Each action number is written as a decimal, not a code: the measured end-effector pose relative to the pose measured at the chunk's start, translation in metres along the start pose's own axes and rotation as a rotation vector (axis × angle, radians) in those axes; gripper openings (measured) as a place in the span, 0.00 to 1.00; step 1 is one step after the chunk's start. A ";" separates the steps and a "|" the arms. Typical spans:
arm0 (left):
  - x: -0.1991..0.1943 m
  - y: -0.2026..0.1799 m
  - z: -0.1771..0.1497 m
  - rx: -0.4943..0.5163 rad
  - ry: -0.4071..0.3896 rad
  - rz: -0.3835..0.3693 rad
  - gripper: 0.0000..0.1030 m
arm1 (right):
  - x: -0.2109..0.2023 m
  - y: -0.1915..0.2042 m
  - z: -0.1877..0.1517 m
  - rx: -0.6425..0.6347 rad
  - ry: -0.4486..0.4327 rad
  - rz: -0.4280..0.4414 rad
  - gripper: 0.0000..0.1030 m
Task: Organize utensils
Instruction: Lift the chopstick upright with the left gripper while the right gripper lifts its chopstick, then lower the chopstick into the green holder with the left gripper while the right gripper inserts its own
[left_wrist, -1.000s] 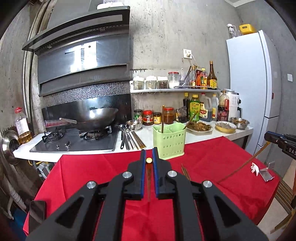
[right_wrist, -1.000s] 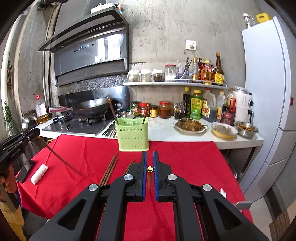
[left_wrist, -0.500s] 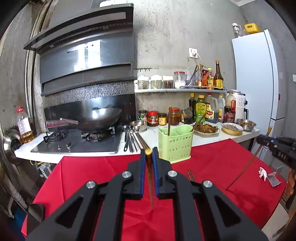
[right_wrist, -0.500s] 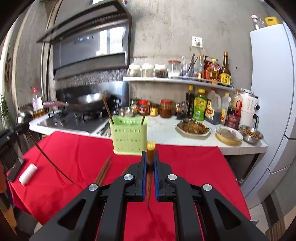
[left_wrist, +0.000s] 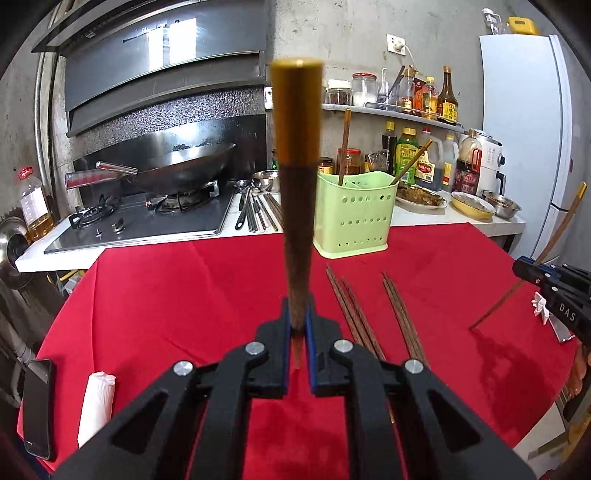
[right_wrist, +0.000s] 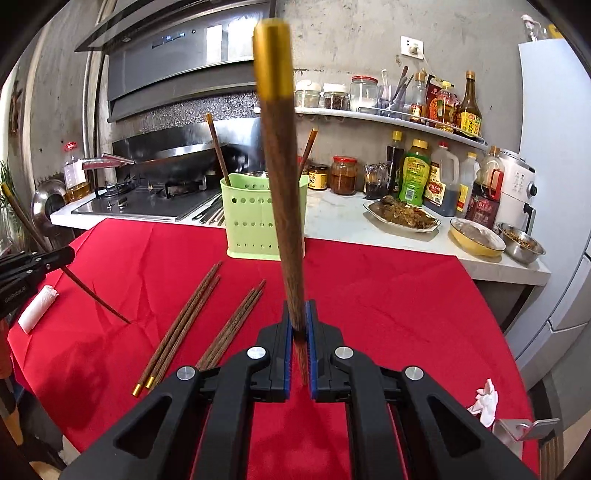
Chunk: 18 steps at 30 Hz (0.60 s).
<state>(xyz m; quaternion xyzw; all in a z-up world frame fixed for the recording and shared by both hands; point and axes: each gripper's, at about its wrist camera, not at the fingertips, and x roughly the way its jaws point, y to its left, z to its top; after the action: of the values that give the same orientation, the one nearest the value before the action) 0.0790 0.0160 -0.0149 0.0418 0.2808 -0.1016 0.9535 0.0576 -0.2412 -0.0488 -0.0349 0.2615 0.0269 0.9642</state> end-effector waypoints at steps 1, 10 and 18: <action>0.001 -0.001 0.001 0.000 0.003 -0.002 0.06 | 0.000 0.000 0.000 0.000 0.001 0.000 0.07; -0.001 -0.007 0.019 0.004 -0.030 -0.044 0.06 | 0.005 -0.002 0.008 0.017 0.023 0.025 0.06; 0.013 -0.028 0.073 0.037 -0.103 -0.117 0.06 | 0.020 -0.001 0.056 0.007 -0.024 0.091 0.06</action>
<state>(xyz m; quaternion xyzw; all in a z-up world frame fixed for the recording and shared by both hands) 0.1227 -0.0232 0.0388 0.0375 0.2317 -0.1642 0.9581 0.1035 -0.2370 -0.0103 -0.0194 0.2516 0.0705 0.9651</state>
